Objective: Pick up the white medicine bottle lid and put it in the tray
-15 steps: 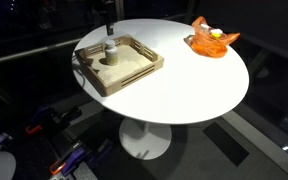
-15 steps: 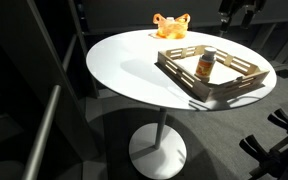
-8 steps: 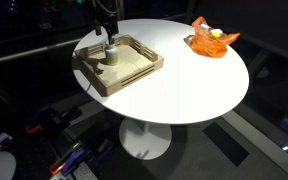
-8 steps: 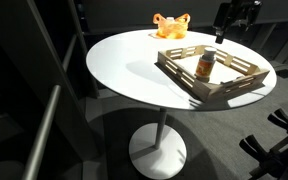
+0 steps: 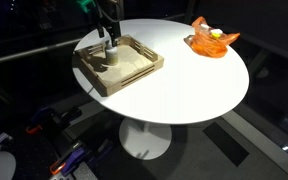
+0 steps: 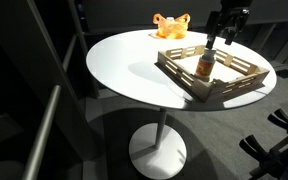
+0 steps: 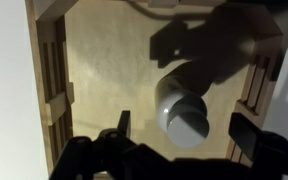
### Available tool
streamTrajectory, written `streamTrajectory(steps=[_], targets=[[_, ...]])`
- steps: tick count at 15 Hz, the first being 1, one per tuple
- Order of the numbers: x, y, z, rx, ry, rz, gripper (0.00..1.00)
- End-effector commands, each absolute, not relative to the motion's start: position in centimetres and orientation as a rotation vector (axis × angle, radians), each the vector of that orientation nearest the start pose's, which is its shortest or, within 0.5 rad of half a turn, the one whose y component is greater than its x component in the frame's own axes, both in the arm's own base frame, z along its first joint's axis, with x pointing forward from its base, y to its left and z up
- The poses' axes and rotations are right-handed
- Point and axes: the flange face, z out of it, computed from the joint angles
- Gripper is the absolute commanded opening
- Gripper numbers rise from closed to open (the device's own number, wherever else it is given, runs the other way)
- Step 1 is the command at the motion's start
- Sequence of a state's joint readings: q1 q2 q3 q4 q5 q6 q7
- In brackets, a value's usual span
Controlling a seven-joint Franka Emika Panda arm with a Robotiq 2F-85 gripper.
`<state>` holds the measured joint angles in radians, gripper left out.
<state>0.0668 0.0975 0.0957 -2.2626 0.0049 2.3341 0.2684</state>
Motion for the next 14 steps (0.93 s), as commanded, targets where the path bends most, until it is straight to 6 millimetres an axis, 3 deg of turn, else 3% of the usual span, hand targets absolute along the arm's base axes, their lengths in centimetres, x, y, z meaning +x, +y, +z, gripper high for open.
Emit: streamTrajectory(steps=[1, 3, 5, 10, 14], targets=[[53.2, 9.1, 31.5, -3.122, 0.129, 0.026, 1.0], [53.5, 9.4, 31.5, -3.123, 0.122, 0.028, 0.95], [53.8, 9.5, 31.4, -3.124, 0.117, 0.029, 0.74], [54.3, 9.5, 31.7, -3.129, 0.116, 0.023, 0.41], [54.2, 9.4, 31.9, -3.134, 0.141, 0.026, 0.25]])
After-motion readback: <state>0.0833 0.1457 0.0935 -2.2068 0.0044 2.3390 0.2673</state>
